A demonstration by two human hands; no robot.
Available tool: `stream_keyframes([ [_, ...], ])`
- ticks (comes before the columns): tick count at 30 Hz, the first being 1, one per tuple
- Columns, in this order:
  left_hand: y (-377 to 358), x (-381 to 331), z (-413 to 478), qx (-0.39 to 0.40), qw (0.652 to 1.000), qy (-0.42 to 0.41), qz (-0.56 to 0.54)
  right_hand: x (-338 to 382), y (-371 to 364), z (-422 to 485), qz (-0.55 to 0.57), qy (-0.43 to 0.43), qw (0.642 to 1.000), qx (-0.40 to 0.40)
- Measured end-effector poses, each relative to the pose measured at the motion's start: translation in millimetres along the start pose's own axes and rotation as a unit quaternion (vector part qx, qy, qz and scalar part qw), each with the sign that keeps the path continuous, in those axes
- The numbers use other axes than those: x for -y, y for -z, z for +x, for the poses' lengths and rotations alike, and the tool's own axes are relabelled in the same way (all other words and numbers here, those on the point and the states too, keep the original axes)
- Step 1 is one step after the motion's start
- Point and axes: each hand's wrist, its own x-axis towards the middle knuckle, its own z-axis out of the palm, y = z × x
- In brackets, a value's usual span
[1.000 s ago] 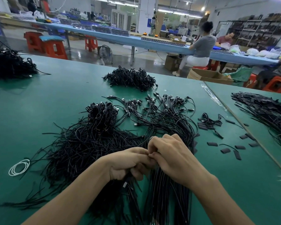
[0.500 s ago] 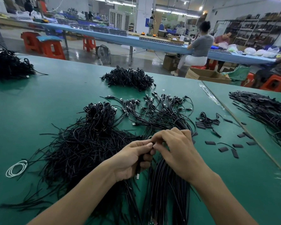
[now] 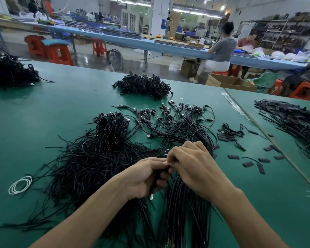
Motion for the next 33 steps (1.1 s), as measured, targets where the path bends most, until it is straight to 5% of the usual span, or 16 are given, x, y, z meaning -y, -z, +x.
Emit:
stream_keyframes([
  [5, -5, 7, 8, -0.052, 0.995, -0.087, 0.004, 8, -12, 0, 0.032, -0.107, 0.990, -0.088],
  [10, -12, 8, 11, -0.105, 0.966, -0.214, 0.099, 10, -20, 1, 0.240, -0.236, 0.919, -0.207],
  [15, -1, 2, 6, -0.246, 0.829, -0.326, 0.382, 10, -19, 4, 0.442, -0.285, 0.823, -0.215],
  [22, -5, -2, 1, -0.154, 0.922, -0.264, 0.236, 13, -23, 7, 0.580, -0.295, 0.739, -0.177],
  [27, -8, 0, -2, -0.173, 0.945, -0.226, 0.161, 5, -24, 6, 0.559, -0.280, 0.766, -0.149],
  [33, -11, 0, 1, -0.214, 0.937, -0.229, 0.152, 2, -32, 4, 0.425, -0.267, 0.855, -0.130],
])
